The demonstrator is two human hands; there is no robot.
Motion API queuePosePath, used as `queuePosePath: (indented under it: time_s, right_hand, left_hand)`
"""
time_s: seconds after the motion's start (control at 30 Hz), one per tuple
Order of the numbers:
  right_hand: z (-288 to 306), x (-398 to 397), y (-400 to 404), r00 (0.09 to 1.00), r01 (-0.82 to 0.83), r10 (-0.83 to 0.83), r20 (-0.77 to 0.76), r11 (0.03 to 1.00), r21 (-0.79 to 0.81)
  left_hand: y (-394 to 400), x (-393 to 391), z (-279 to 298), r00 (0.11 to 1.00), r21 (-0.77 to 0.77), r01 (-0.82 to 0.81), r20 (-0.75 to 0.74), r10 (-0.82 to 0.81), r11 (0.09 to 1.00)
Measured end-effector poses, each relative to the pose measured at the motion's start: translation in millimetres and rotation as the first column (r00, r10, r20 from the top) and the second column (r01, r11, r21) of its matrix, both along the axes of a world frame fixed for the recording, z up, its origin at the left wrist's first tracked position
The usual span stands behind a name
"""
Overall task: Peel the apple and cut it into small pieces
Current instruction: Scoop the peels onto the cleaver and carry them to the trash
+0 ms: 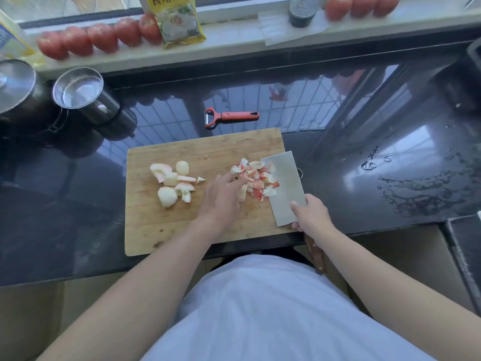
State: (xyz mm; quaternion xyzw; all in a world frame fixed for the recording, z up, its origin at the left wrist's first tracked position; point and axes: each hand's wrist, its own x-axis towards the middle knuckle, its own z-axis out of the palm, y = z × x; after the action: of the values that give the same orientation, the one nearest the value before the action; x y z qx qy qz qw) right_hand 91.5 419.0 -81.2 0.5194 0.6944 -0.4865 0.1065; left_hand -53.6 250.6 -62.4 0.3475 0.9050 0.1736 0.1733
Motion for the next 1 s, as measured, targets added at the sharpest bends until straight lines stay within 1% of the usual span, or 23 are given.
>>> queuePosePath:
  time_s: [0.07, 0.1, 0.17, 0.23, 0.33, 0.43, 0.57, 0.63, 0.77, 0.9, 1.0]
  right_hand:
    - [1.4, 0.5, 1.1, 1.0, 0.002, -0.002, 0.006, 1.0, 0.0]
    - [2.1, 0.4, 0.7, 1.0, 0.004, -0.004, 0.011, 1.0, 0.004]
    - [3.7, 0.0, -0.6, 1.0, 0.006, -0.007, 0.021, 1.0, 0.016]
    - [5.0, -1.2, -1.5, 1.0, 0.011, -0.012, 0.024, 1.0, 0.025]
    - [5.1, -2.5, -1.5, 0.999, -0.009, 0.008, 0.035, 0.999, 0.031]
    - [1.8, -4.0, -2.1, 0.998, -0.027, 0.024, 0.055, 0.998, 0.056]
    - [-7.5, -12.1, -5.1, 0.99, -0.063, 0.049, 0.13, 0.992, 0.105]
    - [-11.1, -17.6, -11.6, 0.987, -0.081, 0.063, 0.149, 0.989, 0.121]
    - [-17.0, -31.7, -34.1, 0.989, -0.076, 0.06, 0.137, 0.99, 0.118]
    - [-19.4, -44.1, -61.1, 0.986, -0.097, 0.076, 0.152, 0.985, 0.139]
    - [-13.2, -48.1, -71.8, 0.989, -0.048, 0.031, 0.142, 0.992, 0.115]
  left_hand:
    - [-11.6, 0.6, -6.1, 0.997, 0.08, -0.08, -0.003, 0.081, 0.994]
    - [-19.2, 1.3, -9.3, 0.989, 0.123, -0.151, 0.01, 0.151, 0.981]
    - [-33.5, 4.7, -10.4, 0.949, 0.183, -0.31, 0.116, 0.293, 0.933]
    - [-40.3, 9.9, -10.3, 0.908, 0.181, -0.402, 0.206, 0.365, 0.898]
    - [-33.2, 19.3, -21.7, 0.904, 0.125, -0.387, 0.249, 0.349, 0.914]
    - [-6.9, 14.3, -40.3, 0.891, 0.16, -0.425, 0.249, 0.38, 0.891]
    - [34.0, 4.3, -58.4, 0.893, 0.163, -0.45, 0.072, 0.444, 0.878]
    - [44.9, 5.3, -62.5, 0.881, 0.189, -0.47, 0.038, 0.472, 0.862]
    - [51.5, 7.8, -71.0, 0.886, 0.307, -0.459, 0.088, 0.455, 0.834]
    - [52.6, 7.0, -70.9, 0.891, 0.347, -0.451, 0.124, 0.437, 0.822]
    - [51.7, 7.1, -68.8, 0.883, 0.382, -0.468, 0.192, 0.428, 0.796]
